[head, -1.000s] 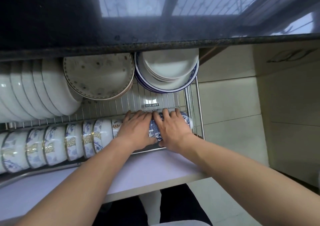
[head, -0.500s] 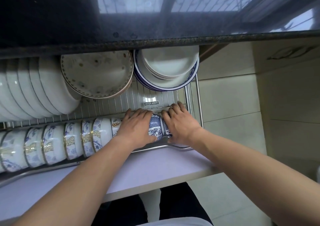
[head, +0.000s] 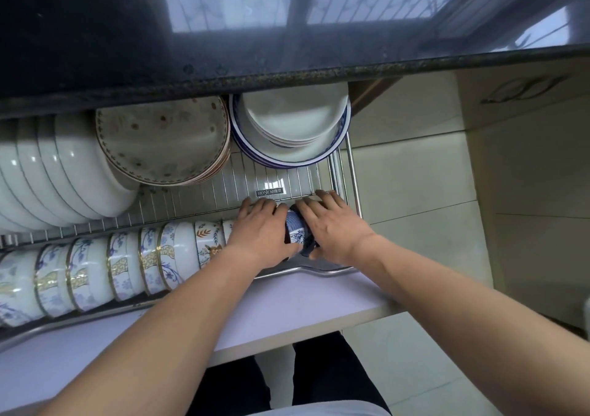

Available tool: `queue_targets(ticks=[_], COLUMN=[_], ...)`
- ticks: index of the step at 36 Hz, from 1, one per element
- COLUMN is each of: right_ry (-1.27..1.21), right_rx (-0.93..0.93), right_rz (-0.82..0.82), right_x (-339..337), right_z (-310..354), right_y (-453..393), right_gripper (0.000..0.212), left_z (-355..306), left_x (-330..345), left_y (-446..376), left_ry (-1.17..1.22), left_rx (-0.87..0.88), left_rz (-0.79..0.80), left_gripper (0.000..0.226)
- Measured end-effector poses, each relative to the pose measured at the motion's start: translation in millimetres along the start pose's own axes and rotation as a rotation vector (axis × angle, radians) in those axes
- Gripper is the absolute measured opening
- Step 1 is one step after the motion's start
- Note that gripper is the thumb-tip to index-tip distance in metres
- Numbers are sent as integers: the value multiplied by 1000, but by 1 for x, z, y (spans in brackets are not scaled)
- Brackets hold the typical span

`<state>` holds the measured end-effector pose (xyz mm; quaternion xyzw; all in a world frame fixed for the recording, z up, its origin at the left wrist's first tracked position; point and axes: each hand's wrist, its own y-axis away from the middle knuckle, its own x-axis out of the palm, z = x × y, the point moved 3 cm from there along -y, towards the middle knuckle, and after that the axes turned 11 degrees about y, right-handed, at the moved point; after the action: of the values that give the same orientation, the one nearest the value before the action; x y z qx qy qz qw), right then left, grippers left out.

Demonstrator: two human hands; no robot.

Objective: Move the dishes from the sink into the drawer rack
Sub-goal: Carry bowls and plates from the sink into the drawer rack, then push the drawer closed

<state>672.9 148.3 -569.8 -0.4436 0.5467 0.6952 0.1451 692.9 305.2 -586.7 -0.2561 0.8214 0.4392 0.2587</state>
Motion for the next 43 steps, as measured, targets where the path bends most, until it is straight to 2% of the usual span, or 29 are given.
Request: queue_targets(ticks=[5, 8, 12, 17, 23, 28, 30, 31, 33, 35, 37, 39, 41, 43], right_ry=[-108, -283, -598, -742, -805, -773, -715, -667, -606, -683, -963, -1367, -1662, -1849], right_rx=[74, 172, 330, 527, 730, 736, 670, 648, 628, 674, 783, 886, 902, 878], right_rz=[-1, 4, 30, 9, -43, -130, -168, -180, -203, -201, -103, 54, 197, 178], right_x=[3, -10, -32, -48, -61, -75, -80, -80, -74, -59, -40, -20, -10, -8], right_z=[1, -2, -7, -4, 20, 44, 53, 56, 64, 65, 60, 58, 59, 55], right_y=[6, 20, 62, 126, 175, 189, 194, 196, 205, 216, 227, 238, 249, 243], right_gripper=[109, 101, 61, 40, 29, 24, 21, 19, 13, 10, 19, 25, 16, 20], left_z=[0, 2, 4, 22, 40, 41, 38, 38, 34, 18, -3, -22, -33, -34], left_x=[5, 3, -18, -49, -61, -62, -61, -58, -42, -28, -20, -18, -21, -30], left_y=[-8, 8, 65, 173, 271, 314, 325, 328, 336, 335, 331, 328, 325, 322], left_ry=[-4, 75, 279, 391, 389, 390, 573, 719, 1141, 1677, 2029, 2128, 2166, 2247], left_rx=[-19, -56, -173, -294, -384, -490, -639, -738, -917, -994, -931, -862, -801, -773], left_rz=[4, 3, -55, -122, -295, -526, -638, -683, -742, -741, -690, -700, -710, -700], left_gripper=[98, 107, 80, 53, 32, 18, 5, 13, 20, 15, 26, 43, 59, 71])
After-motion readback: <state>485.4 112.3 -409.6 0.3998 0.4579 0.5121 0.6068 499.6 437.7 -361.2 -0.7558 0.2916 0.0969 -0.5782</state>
